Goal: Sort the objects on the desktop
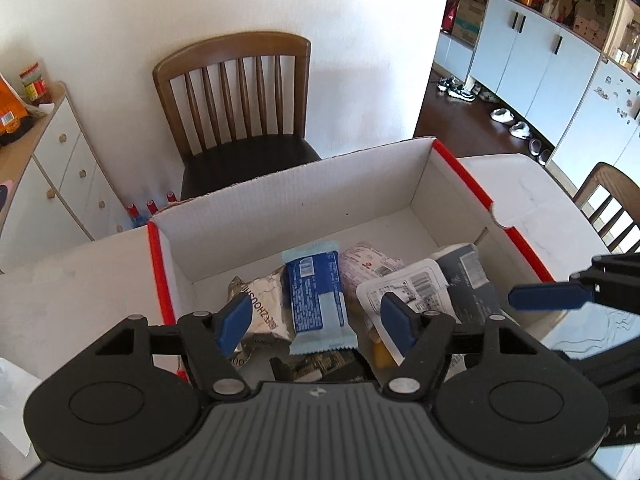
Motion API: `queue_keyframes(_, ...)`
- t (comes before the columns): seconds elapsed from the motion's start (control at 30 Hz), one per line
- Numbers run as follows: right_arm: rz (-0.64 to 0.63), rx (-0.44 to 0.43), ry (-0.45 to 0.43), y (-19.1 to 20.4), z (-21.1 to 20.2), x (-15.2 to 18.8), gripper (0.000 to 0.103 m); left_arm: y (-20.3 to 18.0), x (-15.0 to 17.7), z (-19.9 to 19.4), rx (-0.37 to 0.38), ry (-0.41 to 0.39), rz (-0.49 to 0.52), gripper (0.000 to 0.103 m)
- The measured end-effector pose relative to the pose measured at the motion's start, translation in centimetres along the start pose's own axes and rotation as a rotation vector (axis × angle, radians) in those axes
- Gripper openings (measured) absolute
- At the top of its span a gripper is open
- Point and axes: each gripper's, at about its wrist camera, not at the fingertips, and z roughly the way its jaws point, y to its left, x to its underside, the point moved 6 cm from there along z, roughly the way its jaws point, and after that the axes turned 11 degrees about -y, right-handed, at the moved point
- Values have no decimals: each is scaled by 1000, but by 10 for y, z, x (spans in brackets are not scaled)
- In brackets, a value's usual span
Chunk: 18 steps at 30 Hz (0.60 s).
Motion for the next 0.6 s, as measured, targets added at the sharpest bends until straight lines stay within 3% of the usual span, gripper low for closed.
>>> queue_keyframes(0.53, -76, 16, -48, 23, -41, 6, 70, -9, 23, -68, -18, -58, -31, 70)
queue_keyframes(0.57, -81, 17, -50, 24, -43, 7, 71, -10, 24, -72, -25, -62, -30, 71)
queue_keyframes(0.6, -87, 17, -52, 25, -45, 8, 71, -11, 25, -75, -31, -69, -28, 78)
